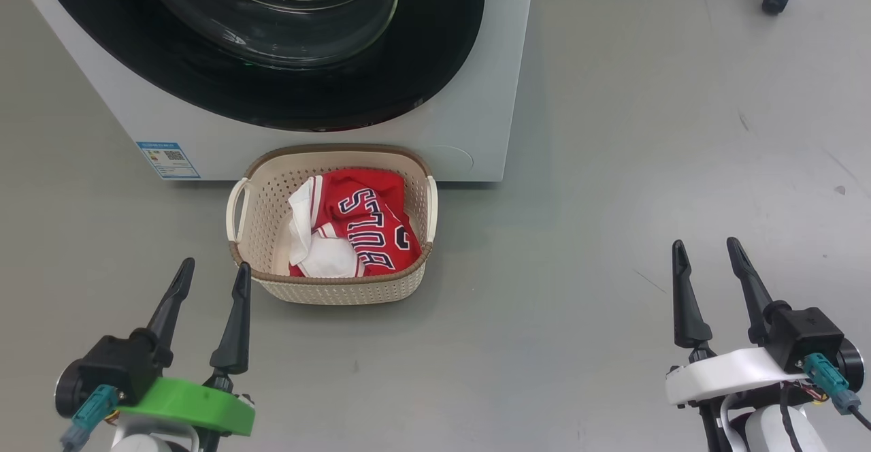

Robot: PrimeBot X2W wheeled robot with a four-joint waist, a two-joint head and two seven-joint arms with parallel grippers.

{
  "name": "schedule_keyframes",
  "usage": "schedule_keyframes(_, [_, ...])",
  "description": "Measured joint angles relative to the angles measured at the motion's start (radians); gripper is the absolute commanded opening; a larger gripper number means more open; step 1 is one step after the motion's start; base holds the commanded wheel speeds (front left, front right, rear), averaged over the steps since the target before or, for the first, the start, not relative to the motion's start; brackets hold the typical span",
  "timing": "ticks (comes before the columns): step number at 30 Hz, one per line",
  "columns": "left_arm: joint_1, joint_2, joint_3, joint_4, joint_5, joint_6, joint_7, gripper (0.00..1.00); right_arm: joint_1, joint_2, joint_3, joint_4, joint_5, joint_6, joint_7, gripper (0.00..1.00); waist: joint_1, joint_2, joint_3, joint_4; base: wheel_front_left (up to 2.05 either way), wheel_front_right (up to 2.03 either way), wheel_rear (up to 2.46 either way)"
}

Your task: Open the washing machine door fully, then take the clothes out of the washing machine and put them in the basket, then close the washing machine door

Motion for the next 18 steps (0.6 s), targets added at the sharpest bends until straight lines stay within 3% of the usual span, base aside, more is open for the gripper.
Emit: schedule_keyframes(18, [0.003, -0.003, 0.004, -0.014, -0.003, 0.000, 0.000, 1.00, 0.025, 0.004, -0.003, -0.029, -0.016, 0.000, 0.000, 1.00, 0.0000, 0.0000, 0.009, 0.004, 0.00, 0.00, 0.00])
